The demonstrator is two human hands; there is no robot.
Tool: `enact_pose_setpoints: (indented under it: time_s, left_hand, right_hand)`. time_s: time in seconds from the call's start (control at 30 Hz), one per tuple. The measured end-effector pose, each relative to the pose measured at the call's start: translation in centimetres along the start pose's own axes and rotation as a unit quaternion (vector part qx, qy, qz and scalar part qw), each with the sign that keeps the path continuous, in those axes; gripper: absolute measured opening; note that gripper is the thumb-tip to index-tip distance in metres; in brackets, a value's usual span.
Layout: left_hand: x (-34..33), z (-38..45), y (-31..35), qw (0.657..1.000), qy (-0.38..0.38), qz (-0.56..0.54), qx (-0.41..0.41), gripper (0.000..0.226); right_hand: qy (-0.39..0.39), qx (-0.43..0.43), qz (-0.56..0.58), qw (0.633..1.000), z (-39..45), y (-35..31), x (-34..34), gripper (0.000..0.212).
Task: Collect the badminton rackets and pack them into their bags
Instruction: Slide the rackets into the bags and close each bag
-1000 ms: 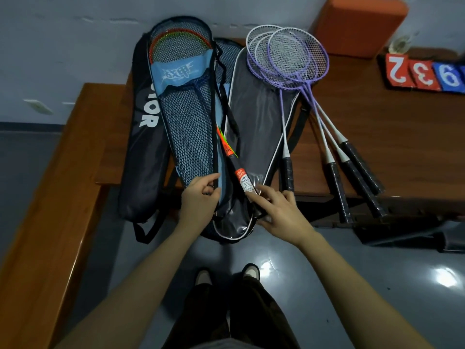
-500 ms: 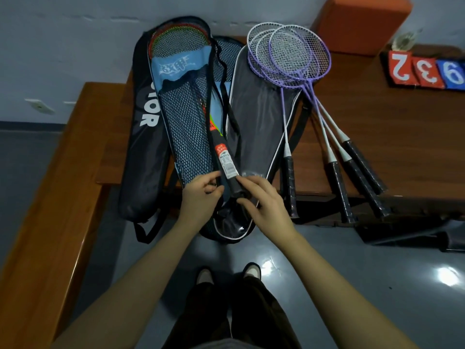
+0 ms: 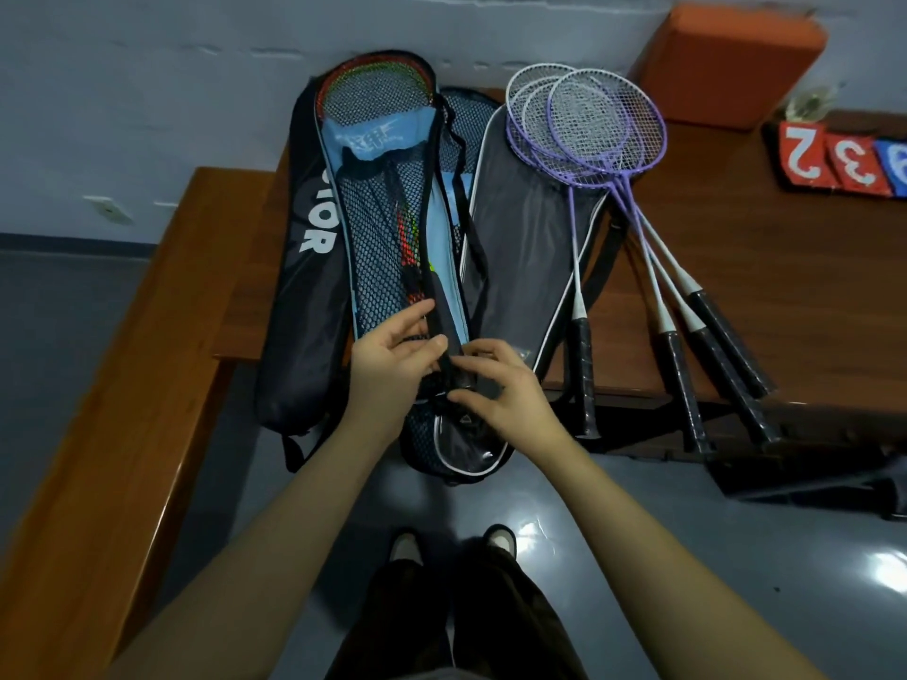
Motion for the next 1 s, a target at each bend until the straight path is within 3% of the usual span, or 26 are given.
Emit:
enact_pose_setpoints:
  time_s: [0.1,0.23,0.3,0.4,0.5,0.7,1.0]
  left_hand:
    - [0.4,-0.1,0.1,0.999,-0.001,-0.048,0.018,0.041]
    - [0.5,-0.3,0.3,0.996,-0.013,-0.082,0.029,0.039]
    - [0.7,-0.4,0.5,0.996,-0.014,-0.086,0.032,0.039]
    - [1.6,-0.3,1.0,0.997,-0.002,-0.077,0.027,0.039]
    - [2.3,-0.4,1.2,0.997,0.002,-0.072,0.023,0.038]
    - [3.1,-0.8,1.2,0.996,0.009,-0.086,0.022,0.034]
    - [1.4,-0.8,2.3,1.000,-0.001,-0.013,-0.001,0.028]
  right_hand:
    - [0.000,-0.013,0.046,0.999,-0.1,0.0,0.8,0.046]
    - [0.073,-0.091,0.173,0.978,-0.5,-0.4,0.8,0.041]
    - [0.088,-0.101,0.160,0.978,-0.4,-0.5,0.4,0.042]
    - [0.057,-0.137,0.126,0.981,-0.1,0.4,-0.1,0.065]
    - [0.025,-0.234,0.276,0.932,-0.2,1.1,-1.1,0.085]
    - [0.087,-0.250,0.440,0.858,0.4,0.0,-1.5,0.065]
    - [0.133,-0.184,0.343,0.912,1.4,-2.1,0.4,0.044]
Point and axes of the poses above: each hand's wrist, its own z-axis towards the middle knuckle, its own x-axis out of the back of the hand, y = z × x, the point moved 5 cm from there along z, towards the middle knuckle, and after that the axes turned 15 degrees about x, right-handed, at the moved point
